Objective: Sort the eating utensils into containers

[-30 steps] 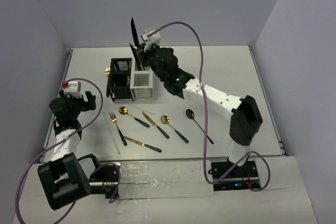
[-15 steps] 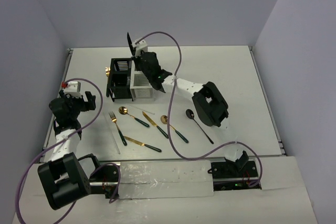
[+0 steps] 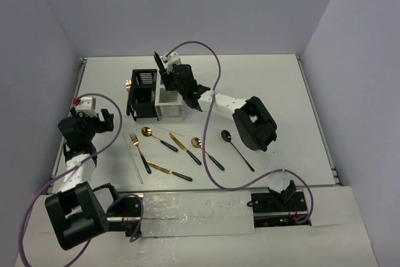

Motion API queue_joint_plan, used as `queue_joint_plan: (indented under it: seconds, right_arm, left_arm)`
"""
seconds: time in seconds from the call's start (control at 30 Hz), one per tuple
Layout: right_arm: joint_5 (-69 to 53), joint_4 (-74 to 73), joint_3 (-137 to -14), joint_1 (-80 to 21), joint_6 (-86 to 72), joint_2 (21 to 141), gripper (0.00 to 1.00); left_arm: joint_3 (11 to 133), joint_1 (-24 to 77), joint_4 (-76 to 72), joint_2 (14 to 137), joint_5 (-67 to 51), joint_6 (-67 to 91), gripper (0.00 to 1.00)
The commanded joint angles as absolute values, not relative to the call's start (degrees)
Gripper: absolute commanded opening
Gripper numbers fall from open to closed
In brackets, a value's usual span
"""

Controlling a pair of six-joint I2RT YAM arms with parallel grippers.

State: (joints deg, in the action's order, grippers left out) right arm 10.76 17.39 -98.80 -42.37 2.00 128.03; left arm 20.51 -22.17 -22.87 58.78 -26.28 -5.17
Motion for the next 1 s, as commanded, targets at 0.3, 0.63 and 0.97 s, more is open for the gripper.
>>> queue_joint_plan:
  seconds: [0.3, 0.63, 0.97]
  right_arm:
    - [3.6, 3.0, -84.3, -46.3, -3.9, 97.9, 0.73]
    - [5.1, -22.0, -77.3, -53.7, -11.2, 96.1, 0.77]
    - [3.9, -31.7, -75.8, -57.4, -14.5, 103.9, 0.59]
  left_arm:
    - [22.7, -22.9, -23.6, 58.5, -28.1, -5.1, 0.88]
    - [22.5, -23.0, -23.5, 58.1, -28.3, -5.2, 0.88]
    - [22.4, -22.9, -23.5, 58.0, -28.4, -5.3, 0.88]
